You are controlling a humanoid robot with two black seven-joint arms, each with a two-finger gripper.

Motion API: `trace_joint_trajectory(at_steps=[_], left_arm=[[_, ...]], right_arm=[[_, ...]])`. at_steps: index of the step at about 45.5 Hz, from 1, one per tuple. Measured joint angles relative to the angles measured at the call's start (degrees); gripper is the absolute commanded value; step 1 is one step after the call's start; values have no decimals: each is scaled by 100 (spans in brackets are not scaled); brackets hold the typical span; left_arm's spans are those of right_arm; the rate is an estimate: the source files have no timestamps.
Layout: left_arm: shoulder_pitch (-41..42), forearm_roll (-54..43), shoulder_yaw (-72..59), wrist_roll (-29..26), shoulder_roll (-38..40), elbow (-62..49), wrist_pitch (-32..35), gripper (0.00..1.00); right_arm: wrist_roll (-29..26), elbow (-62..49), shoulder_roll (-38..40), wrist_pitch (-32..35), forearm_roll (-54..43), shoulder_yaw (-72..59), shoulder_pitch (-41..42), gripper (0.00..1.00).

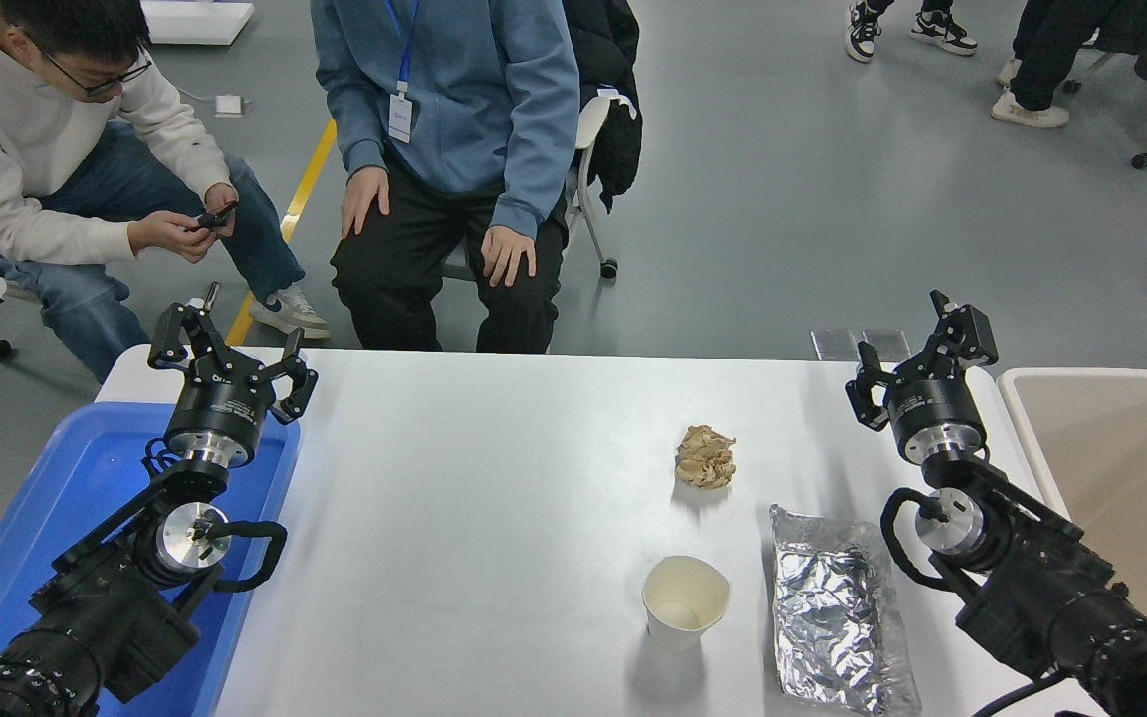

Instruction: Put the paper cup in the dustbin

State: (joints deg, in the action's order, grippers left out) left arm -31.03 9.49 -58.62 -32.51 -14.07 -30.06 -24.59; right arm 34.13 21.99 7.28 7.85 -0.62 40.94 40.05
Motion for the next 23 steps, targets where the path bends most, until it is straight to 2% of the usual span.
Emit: trace_joint_trajectory(at_steps=[23], left_arm=[[0,0,0,0,0,0,0,100]], right_arm=[[-122,123,12,-2,-68,-84,38,100]])
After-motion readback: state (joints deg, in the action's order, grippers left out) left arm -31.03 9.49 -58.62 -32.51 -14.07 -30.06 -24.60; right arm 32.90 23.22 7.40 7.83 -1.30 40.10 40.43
